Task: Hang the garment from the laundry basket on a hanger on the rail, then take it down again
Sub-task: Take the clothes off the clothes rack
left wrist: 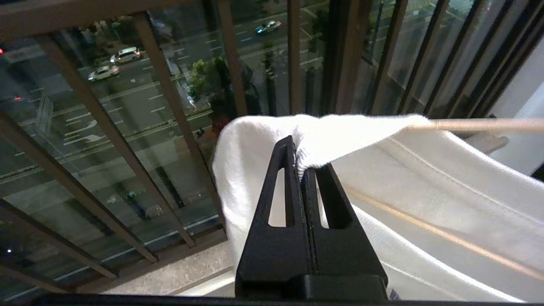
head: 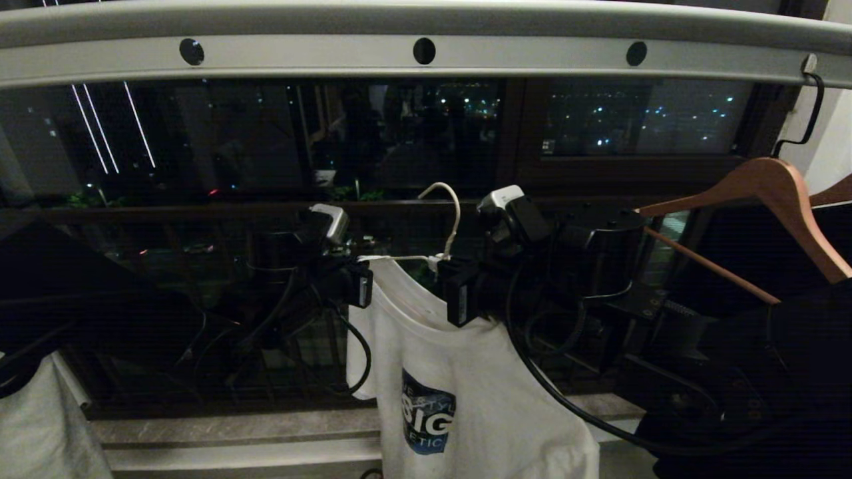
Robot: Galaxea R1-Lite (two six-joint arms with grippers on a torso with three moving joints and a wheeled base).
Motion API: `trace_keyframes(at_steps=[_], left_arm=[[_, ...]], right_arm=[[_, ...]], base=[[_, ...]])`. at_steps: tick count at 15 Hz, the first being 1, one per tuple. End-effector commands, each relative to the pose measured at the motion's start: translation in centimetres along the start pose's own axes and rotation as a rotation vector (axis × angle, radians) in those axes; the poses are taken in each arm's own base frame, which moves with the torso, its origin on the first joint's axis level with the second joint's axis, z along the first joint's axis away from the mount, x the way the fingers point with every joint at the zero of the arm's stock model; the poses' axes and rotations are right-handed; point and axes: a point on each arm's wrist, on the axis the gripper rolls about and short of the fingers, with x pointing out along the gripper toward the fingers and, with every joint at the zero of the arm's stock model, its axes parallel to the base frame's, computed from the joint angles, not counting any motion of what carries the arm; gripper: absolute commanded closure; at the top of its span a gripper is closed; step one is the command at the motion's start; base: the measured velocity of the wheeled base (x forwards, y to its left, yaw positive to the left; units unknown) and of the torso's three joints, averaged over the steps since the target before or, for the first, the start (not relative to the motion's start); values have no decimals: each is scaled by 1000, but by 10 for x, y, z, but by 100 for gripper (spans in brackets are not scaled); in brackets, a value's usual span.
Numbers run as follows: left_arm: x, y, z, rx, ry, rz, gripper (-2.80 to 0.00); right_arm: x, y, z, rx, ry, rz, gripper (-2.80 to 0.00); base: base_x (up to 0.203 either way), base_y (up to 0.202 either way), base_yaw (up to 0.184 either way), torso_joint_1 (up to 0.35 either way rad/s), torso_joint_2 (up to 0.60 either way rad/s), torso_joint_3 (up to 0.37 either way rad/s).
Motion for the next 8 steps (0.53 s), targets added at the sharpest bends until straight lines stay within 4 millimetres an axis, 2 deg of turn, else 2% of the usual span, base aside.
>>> trace_keyframes(at_steps=[1, 3, 8], left_arm=[[5, 14, 7, -19, -28, 31, 0], [22, 32, 0, -60, -20, 75, 0], [47, 55, -8, -147, -30, 127, 0]], right_arm=[[3, -1, -4, 0, 8, -2, 0], [3, -1, -4, 0, 8, -2, 0], [3, -1, -4, 0, 8, -4, 0]], base=[[0, 0, 0, 0, 0, 0], [0, 0, 0, 0, 0, 0], [0, 0, 0, 0, 0, 0]])
